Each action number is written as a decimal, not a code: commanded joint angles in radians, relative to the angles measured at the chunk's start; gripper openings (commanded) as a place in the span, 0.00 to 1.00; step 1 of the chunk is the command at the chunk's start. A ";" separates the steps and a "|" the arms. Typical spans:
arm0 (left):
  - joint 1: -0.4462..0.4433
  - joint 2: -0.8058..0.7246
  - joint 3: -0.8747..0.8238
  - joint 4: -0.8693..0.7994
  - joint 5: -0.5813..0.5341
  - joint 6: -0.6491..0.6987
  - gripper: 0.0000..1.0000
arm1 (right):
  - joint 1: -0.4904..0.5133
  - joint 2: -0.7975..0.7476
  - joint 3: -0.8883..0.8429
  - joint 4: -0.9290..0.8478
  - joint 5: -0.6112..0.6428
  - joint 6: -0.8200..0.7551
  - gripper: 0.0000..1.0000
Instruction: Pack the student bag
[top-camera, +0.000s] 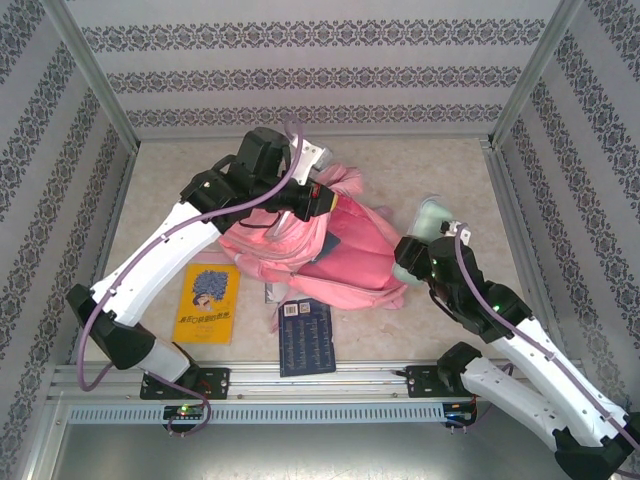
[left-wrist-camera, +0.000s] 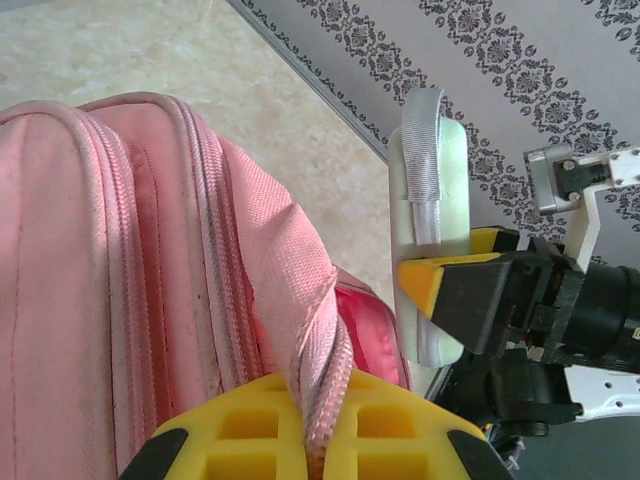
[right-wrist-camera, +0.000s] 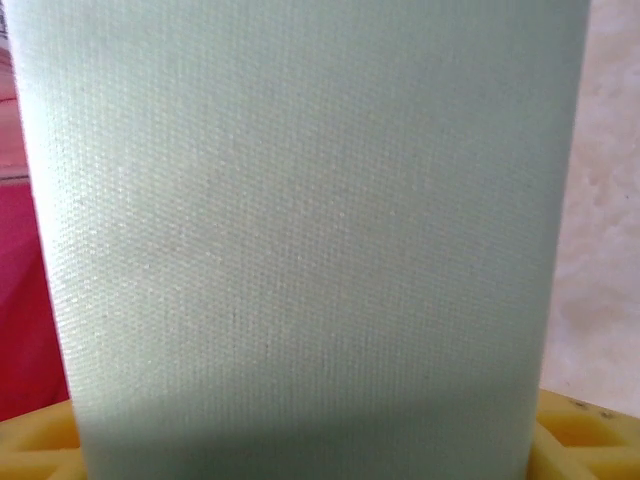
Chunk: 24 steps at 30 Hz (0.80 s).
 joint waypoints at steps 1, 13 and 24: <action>0.005 -0.112 -0.022 0.076 -0.059 0.017 0.00 | 0.016 0.013 0.040 0.039 -0.106 -0.053 0.68; 0.047 -0.164 -0.087 0.151 -0.117 -0.040 0.00 | 0.064 0.353 0.065 0.516 -0.408 0.312 0.67; 0.089 -0.084 -0.031 0.220 -0.084 -0.090 0.00 | 0.104 0.767 0.222 0.772 -0.382 0.478 0.69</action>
